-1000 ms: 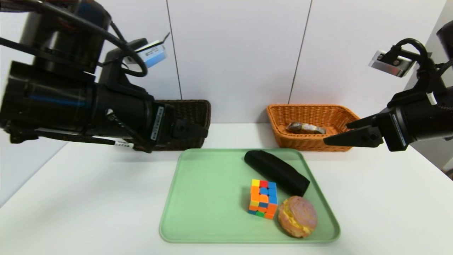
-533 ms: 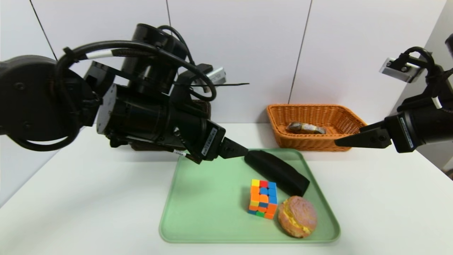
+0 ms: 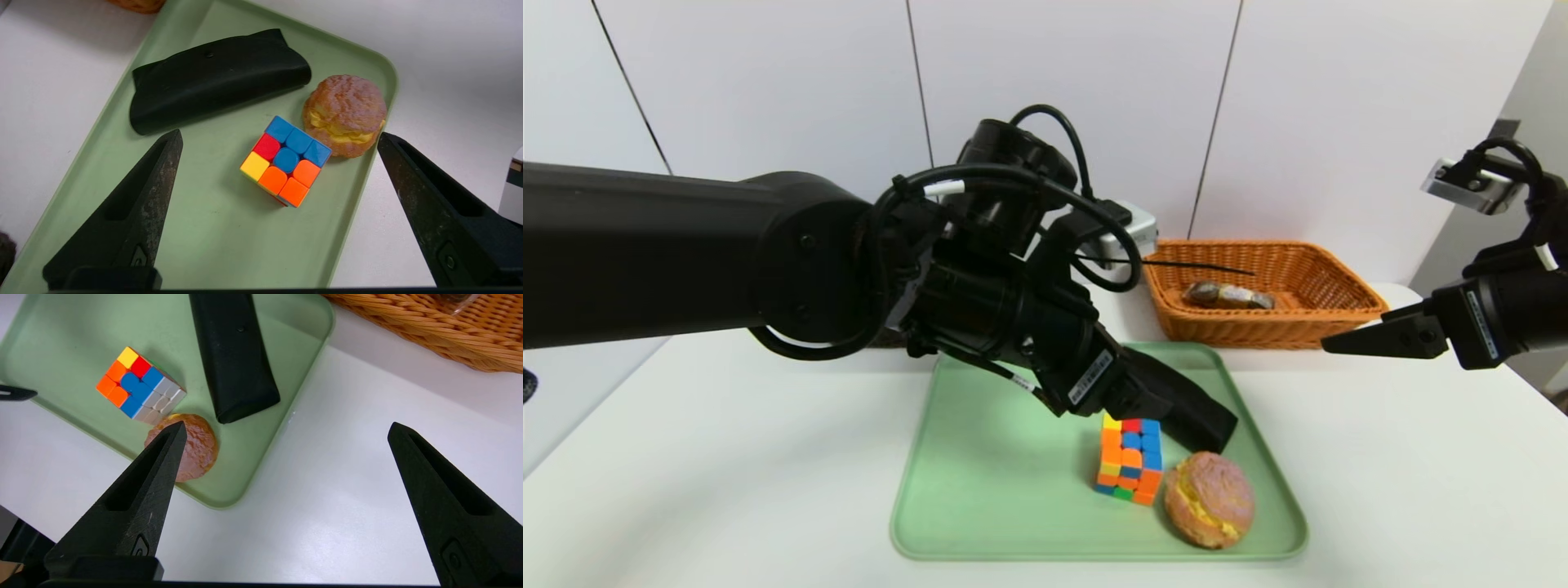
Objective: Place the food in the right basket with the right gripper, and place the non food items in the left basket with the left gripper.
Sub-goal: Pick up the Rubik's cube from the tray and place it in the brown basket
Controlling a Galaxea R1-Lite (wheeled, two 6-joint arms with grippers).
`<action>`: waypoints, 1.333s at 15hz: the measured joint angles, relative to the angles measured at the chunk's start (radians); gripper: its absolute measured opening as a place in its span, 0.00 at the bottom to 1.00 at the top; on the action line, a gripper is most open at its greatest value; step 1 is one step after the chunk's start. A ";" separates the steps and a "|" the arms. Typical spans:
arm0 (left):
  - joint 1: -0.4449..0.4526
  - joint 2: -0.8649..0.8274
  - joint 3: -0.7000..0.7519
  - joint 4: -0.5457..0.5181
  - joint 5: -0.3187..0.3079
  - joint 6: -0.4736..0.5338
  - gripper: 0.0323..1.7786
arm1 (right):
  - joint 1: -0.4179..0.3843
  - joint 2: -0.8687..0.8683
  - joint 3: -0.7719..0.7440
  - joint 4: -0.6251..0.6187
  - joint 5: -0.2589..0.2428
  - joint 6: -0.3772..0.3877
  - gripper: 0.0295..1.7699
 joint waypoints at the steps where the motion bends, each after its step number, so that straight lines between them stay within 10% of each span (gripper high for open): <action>1: -0.007 0.012 -0.005 0.003 -0.013 0.026 0.95 | -0.011 -0.006 0.009 0.001 0.001 -0.014 0.96; 9: -0.050 0.066 -0.044 0.151 -0.022 0.275 0.95 | -0.024 -0.035 0.057 0.001 -0.001 -0.045 0.96; 20: -0.098 0.224 -0.258 0.336 0.084 0.352 0.95 | -0.025 -0.039 0.089 -0.001 0.002 -0.041 0.96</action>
